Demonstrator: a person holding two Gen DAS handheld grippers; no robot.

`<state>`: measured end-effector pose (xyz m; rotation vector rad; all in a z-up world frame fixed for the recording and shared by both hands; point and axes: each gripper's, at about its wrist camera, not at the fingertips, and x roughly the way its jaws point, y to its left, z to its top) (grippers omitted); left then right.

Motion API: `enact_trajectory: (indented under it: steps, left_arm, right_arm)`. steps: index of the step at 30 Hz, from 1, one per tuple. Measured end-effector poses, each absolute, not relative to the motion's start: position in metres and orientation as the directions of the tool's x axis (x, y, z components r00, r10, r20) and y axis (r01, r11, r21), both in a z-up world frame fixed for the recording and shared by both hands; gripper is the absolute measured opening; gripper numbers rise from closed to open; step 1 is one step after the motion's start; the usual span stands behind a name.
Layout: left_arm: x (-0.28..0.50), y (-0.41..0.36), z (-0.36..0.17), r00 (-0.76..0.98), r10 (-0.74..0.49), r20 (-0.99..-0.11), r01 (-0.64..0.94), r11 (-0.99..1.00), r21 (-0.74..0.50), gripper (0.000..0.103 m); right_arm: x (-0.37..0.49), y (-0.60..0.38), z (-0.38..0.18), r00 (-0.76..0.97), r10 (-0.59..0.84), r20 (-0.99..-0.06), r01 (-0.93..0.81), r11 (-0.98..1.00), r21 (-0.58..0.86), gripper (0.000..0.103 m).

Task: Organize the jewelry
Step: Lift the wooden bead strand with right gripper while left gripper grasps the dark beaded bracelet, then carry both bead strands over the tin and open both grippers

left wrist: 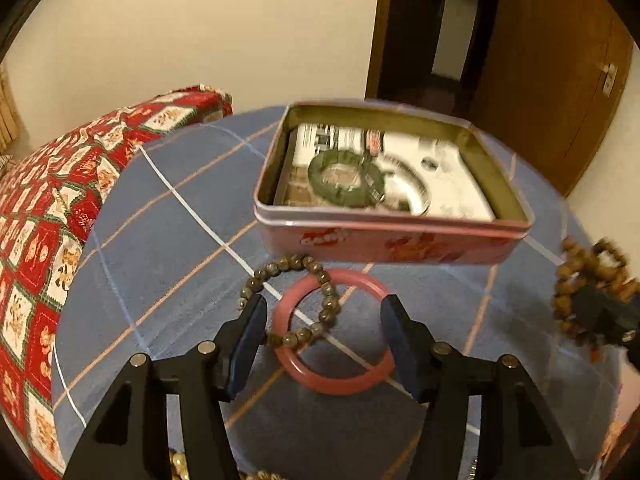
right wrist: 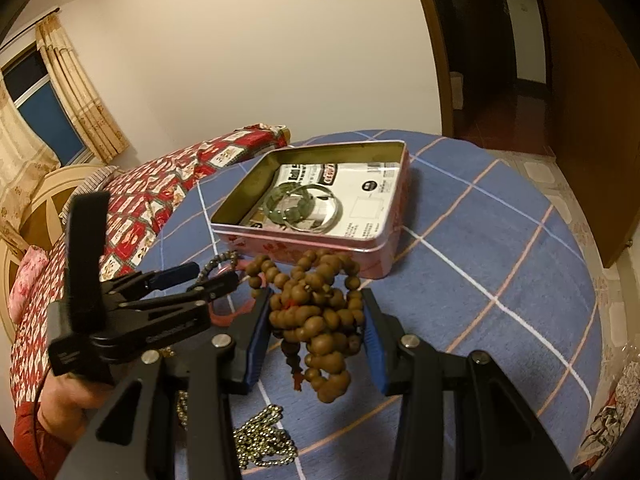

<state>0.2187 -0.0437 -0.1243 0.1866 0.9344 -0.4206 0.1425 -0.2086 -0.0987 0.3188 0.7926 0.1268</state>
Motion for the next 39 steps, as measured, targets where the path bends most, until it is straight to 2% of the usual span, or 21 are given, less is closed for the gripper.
enact_trajectory:
  steps: [2, 4, 5, 6, 8, 10, 14, 18, 29, 39]
  left_arm:
    - [0.22, -0.047, -0.131, 0.502, -0.258, -0.825, 0.444, 0.896, -0.01, 0.057]
    - [0.221, -0.047, -0.131, 0.502, -0.263, -0.824, 0.448, 0.894, -0.012, 0.042]
    - [0.223, -0.046, -0.132, 0.501, -0.271, -0.822, 0.451, 0.892, -0.019, 0.027]
    - [0.225, -0.043, -0.132, 0.497, -0.277, -0.822, 0.448, 0.893, -0.03, 0.019]
    - [0.231, -0.036, -0.133, 0.48, -0.298, -0.825, 0.434, 0.898, -0.072, 0.01]
    - [0.234, -0.029, -0.133, 0.461, -0.331, -0.824, 0.419, 0.899, -0.127, 0.009]
    - [0.225, -0.012, -0.118, 0.484, -0.425, -0.765, 0.399, 0.885, -0.239, 0.009]
    - [0.202, -0.006, -0.091, 0.528, -0.484, -0.698, 0.42, 0.863, -0.281, 0.009]
    - [0.168, -0.001, -0.044, 0.589, -0.549, -0.592, 0.462, 0.831, -0.311, 0.009]
    - [0.193, -0.022, -0.007, 0.65, -0.559, -0.515, 0.494, 0.826, -0.272, 0.009]
  right_arm:
    - [0.145, -0.21, -0.101, 0.695, 0.231, -0.681, 0.012, 0.943, 0.332, 0.045]
    - [0.146, -0.211, -0.103, 0.691, 0.233, -0.684, 0.015, 0.942, 0.337, 0.045]
    - [0.148, -0.21, -0.104, 0.688, 0.238, -0.686, 0.016, 0.94, 0.342, 0.045]
    - [0.147, -0.21, -0.105, 0.687, 0.241, -0.686, 0.015, 0.938, 0.345, 0.045]
    - [0.146, -0.21, -0.104, 0.687, 0.241, -0.686, 0.014, 0.939, 0.344, 0.045]
    - [0.144, -0.21, -0.102, 0.692, 0.239, -0.681, 0.015, 0.939, 0.344, 0.045]
    - [0.141, -0.212, -0.098, 0.705, 0.228, -0.671, 0.022, 0.939, 0.342, 0.045]
    - [0.137, -0.213, -0.092, 0.719, 0.218, -0.659, 0.029, 0.939, 0.342, 0.045]
    - [0.126, -0.212, -0.064, 0.774, 0.181, -0.607, 0.018, 0.952, 0.307, 0.045]
    - [0.168, -0.211, -0.035, 0.818, 0.152, -0.555, -0.003, 0.966, 0.26, 0.045]
